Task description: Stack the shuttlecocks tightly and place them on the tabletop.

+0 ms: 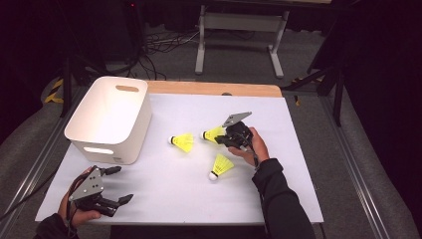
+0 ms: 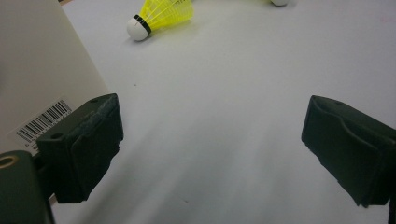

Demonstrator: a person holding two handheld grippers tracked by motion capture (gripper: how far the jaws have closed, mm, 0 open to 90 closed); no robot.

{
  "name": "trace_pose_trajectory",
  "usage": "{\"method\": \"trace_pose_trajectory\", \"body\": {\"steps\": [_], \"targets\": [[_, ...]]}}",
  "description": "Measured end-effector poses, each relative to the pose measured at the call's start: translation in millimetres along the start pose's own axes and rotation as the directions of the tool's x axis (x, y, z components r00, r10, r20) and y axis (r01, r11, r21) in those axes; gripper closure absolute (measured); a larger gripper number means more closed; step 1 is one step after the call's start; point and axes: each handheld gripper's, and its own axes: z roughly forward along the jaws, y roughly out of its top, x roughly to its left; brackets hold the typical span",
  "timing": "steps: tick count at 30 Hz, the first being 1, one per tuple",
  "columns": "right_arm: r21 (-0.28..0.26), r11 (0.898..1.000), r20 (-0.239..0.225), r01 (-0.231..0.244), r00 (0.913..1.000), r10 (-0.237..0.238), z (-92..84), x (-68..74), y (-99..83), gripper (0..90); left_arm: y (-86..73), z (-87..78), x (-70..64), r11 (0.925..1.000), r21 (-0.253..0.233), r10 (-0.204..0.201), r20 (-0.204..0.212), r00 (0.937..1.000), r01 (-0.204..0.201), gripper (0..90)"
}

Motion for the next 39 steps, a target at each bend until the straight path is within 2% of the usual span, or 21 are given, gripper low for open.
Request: {"method": "trace_pose_trajectory", "body": {"steps": [4,11,12,16,17,22,30,39], "targets": [[-0.044,0.999,-0.007,0.009,0.9999,-0.009,-8.8,3.0,1.9,90.0,-0.2,-0.3,-0.3,1.0000,-0.004,-0.007,0.001,1.0000,0.007,6.2],[-0.077,0.996,-0.029,0.037,0.9988,-0.040,-16.0,11.0,5.9,90.0,-0.1,0.3,0.0,1.0000,0.003,-0.002,-0.003,1.0000,0.002,6.0],[-0.069,0.996,-0.029,0.059,0.9977,-0.061,-16.3,15.7,8.1,90.0,-0.2,0.7,0.1,1.0000,0.004,-0.002,-0.004,1.0000,0.002,6.0],[-0.074,0.994,-0.049,0.078,0.9955,-0.082,-16.9,21.6,11.4,90.0,-0.5,1.1,0.2,1.0000,0.005,-0.004,-0.004,1.0000,0.004,5.9],[-0.071,0.993,-0.061,0.097,0.9930,-0.101,-16.5,25.1,13.8,90.0,-0.5,1.2,0.3,1.0000,0.006,-0.002,-0.002,1.0000,0.002,6.0],[-0.051,0.990,-0.097,0.131,0.9861,-0.135,-12.3,31.5,19.2,90.0,-1.2,2.5,0.1,0.9999,0.012,-0.011,0.003,0.9999,0.011,5.9],[-0.011,0.987,-0.112,0.162,0.9803,-0.163,0.4,37.0,28.9,90.0,-1.3,3.2,0.2,0.9999,0.015,-0.006,0.005,1.0000,0.006,5.9],[0.013,0.986,-0.108,0.164,0.9810,-0.162,15.0,36.8,38.0,90.0,-1.7,4.2,1.0,0.9997,0.022,-0.008,0.010,0.9999,0.008,5.9]]}}
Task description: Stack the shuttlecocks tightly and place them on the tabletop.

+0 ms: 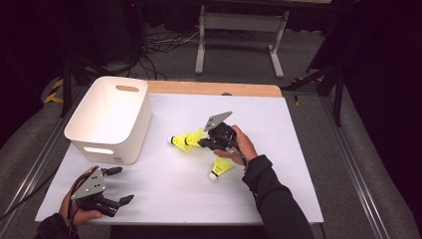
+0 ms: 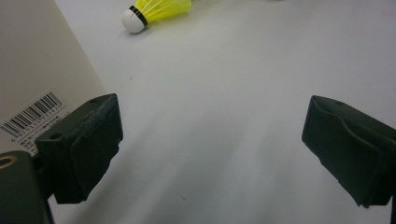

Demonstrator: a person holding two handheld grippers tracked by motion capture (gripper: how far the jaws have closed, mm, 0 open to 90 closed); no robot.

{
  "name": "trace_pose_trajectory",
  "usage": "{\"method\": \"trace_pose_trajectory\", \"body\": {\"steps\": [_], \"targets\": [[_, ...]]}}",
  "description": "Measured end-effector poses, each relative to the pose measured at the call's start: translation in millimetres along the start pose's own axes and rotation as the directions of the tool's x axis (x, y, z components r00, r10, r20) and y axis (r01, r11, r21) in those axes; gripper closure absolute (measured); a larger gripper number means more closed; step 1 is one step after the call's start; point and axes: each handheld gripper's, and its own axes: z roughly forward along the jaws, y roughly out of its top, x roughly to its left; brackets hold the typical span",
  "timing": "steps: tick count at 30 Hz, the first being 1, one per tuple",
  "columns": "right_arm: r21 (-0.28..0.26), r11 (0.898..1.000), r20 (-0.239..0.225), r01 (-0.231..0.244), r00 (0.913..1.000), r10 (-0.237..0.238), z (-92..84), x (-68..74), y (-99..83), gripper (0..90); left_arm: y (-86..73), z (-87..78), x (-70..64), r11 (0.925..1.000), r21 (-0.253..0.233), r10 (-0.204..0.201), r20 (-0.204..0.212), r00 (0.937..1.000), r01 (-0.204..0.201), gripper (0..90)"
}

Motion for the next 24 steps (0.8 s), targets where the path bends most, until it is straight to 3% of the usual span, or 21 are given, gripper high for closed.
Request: {"method": "trace_pose_trajectory", "body": {"steps": [6,15,24], "targets": [[0.026,1.000,0.006,-0.009,0.9999,0.009,13.3,-1.6,3.6,89.4,-0.2,1.1,-0.4,1.0000,0.003,-0.004,0.004,1.0000,0.004,5.9],[0.113,0.993,0.009,-0.021,0.9998,0.020,27.5,-3.5,6.5,84.4,-0.4,2.2,-0.2,0.9999,0.012,-0.008,0.002,1.0000,0.008,5.9],[0.119,0.993,0.002,-0.013,0.9999,0.013,29.8,-2.5,10.4,84.7,-0.2,2.4,-0.5,0.9999,0.011,-0.009,0.007,0.9999,0.009,5.9]]}}
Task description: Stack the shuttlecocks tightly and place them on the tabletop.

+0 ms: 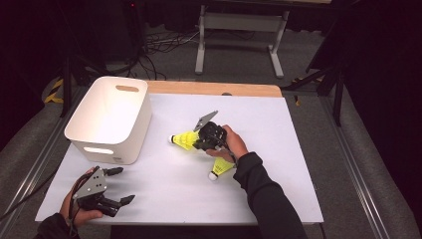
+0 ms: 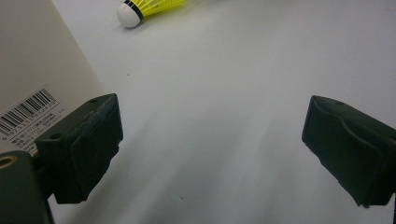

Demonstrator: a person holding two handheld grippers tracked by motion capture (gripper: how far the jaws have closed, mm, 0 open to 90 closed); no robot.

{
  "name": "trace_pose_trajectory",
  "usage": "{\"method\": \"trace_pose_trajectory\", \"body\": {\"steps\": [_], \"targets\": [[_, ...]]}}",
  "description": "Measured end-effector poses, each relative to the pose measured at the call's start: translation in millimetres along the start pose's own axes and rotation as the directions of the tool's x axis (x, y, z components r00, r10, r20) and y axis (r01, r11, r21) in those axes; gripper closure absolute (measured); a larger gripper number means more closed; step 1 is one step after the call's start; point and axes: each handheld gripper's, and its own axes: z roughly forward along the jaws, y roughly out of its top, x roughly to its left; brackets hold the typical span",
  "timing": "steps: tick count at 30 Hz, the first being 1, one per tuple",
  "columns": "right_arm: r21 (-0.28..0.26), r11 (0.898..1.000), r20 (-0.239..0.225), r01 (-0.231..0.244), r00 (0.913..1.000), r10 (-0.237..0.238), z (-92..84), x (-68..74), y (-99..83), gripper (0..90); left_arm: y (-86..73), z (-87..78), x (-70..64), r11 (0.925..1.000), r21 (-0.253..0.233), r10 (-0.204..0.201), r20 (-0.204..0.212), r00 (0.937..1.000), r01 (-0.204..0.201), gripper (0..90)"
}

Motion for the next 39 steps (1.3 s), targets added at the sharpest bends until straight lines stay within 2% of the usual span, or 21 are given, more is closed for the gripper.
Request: {"method": "trace_pose_trajectory", "body": {"steps": [5,11,15,20,23,27,28,32,36,39], "targets": [[0.019,1.000,-0.002,0.009,1.0000,-0.009,4.4,1.3,3.1,83.7,0.5,-1.2,0.2,0.9999,-0.010,0.008,-0.003,1.0000,-0.008,5.8],[0.025,1.000,0.004,0.010,0.9999,-0.010,6.0,3.4,5.0,76.4,0.6,-2.1,-0.1,0.9998,-0.016,0.007,-0.001,1.0000,-0.007,5.5],[0.020,1.000,0.027,0.000,0.9996,-0.001,1.2,2.4,4.2,68.9,0.5,-1.9,-0.5,0.9999,-0.014,0.008,-0.002,1.0000,-0.008,5.5],[0.000,1.000,0.037,-0.008,0.9993,0.008,-7.9,0.6,2.2,65.0,0.6,-1.4,-0.7,0.9999,-0.012,0.006,0.001,1.0000,-0.006,5.5],[-0.022,0.999,0.059,-0.032,0.9977,0.034,-17.1,-0.3,-0.2,59.6,0.6,-1.4,-0.9,0.9999,-0.011,0.008,-0.001,1.0000,-0.008,5.5],[-0.053,0.998,0.079,-0.045,0.9957,0.049,-26.5,0.5,-2.5,57.4,0.5,-1.3,-0.8,0.9999,-0.011,0.009,-0.001,1.0000,-0.009,5.5],[-0.084,0.995,0.080,-0.055,0.9949,0.062,-32.8,0.5,-5.1,55.9,0.6,-1.1,-1.2,0.9999,-0.011,0.010,-0.002,0.9999,-0.010,5.5],[-0.112,0.992,0.088,-0.054,0.9940,0.064,-40.1,3.0,-8.2,53.7,0.9,-1.1,-1.6,0.9998,-0.012,0.019,-0.007,0.9998,-0.019,5.5],[-0.145,0.989,0.122,-0.036,0.9911,0.054,-49.9,9.2,-15.6,44.5,0.8,-0.8,-1.7,0.9998,-0.012,0.015,-0.007,0.9999,-0.015,5.5],[-0.171,0.984,0.141,-0.041,0.9878,0.066,-55.7,11.6,-20.8,39.6,1.0,-0.6,-2.4,0.9998,-0.010,0.016,-0.009,0.9998,-0.016,5.5]]}}
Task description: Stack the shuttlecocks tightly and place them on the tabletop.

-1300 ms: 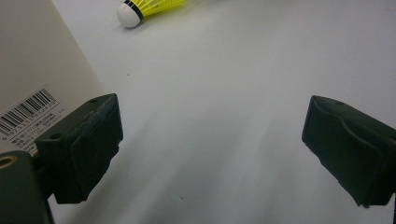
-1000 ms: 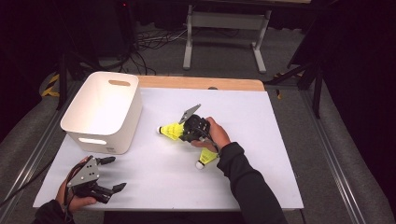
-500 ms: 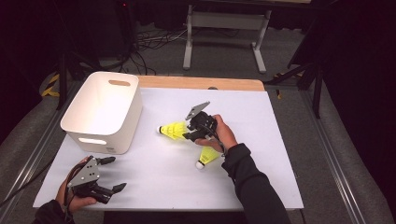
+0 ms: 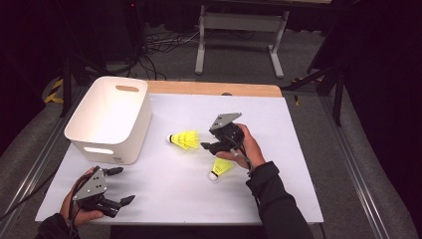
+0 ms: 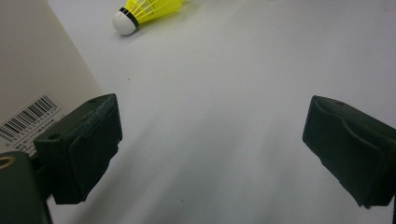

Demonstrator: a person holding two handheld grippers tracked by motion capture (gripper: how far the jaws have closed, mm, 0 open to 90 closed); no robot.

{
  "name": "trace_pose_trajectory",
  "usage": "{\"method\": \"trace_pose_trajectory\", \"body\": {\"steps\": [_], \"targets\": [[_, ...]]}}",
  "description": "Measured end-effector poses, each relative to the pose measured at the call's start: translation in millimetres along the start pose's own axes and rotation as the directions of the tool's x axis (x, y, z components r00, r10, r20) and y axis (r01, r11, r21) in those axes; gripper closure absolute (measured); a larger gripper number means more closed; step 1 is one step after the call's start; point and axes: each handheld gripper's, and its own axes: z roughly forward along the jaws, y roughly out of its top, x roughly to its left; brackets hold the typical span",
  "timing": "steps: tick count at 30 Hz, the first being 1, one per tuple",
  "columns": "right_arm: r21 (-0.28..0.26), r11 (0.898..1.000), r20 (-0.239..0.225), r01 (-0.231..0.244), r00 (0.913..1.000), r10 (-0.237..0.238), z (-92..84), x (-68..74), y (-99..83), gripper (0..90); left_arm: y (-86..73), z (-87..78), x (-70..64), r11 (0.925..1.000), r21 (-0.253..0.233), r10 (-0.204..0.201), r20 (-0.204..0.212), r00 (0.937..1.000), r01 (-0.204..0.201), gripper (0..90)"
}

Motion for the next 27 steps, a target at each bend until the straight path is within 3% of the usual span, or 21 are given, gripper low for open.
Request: {"method": "trace_pose_trajectory", "body": {"steps": [10,14,21,27], "targets": [[-0.077,0.996,0.056,-0.041,0.9974,0.046,-24.6,7.9,-22.2,26.8,0.4,-0.2,-0.2,1.0000,0.005,0.007,-0.009,0.9999,-0.007,5.5],[-0.080,0.996,0.083,-0.036,0.9956,0.043,-32.2,9.6,-26.4,24.0,0.4,-0.5,-0.6,1.0000,0.001,0.009,-0.014,0.9999,-0.009,5.6],[-0.093,0.995,0.052,-0.041,0.9976,0.046,-46.8,14.8,-41.6,24.2,0.8,-2.7,-1.1,0.9999,-0.010,0.013,-0.032,0.9994,-0.013,5.5],[-0.099,0.994,0.053,-0.044,0.9974,0.049,-58.2,17.5,-53.7,24.3,1.5,-3.6,-1.6,0.9997,-0.018,0.018,-0.037,0.9991,-0.019,5.8]]}}
